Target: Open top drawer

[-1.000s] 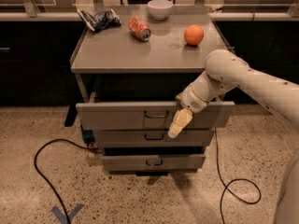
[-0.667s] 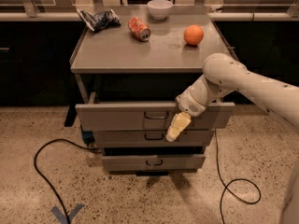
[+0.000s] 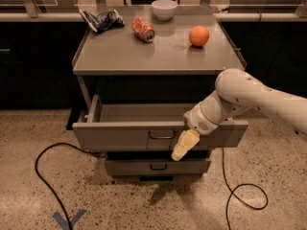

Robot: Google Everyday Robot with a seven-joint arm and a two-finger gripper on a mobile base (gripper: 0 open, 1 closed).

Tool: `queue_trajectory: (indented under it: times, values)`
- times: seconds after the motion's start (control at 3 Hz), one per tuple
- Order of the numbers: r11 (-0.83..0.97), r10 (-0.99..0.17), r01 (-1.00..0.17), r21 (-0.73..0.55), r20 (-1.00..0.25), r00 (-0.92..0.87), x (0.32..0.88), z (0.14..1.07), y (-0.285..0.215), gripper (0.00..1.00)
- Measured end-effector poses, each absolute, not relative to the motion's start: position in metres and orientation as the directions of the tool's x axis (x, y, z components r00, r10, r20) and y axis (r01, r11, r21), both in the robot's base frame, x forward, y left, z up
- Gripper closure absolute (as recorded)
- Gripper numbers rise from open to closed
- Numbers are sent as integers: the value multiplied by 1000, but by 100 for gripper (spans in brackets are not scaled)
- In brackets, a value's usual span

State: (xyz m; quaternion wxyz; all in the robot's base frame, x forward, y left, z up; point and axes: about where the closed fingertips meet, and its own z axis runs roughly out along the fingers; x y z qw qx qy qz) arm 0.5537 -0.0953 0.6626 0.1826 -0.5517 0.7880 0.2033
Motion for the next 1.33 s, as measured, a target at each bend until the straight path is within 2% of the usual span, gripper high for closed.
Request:
queue_trajectory:
  times: [1.33]
  values:
    - [323,-794,-939,118,-506,-337,521,664,-100,0]
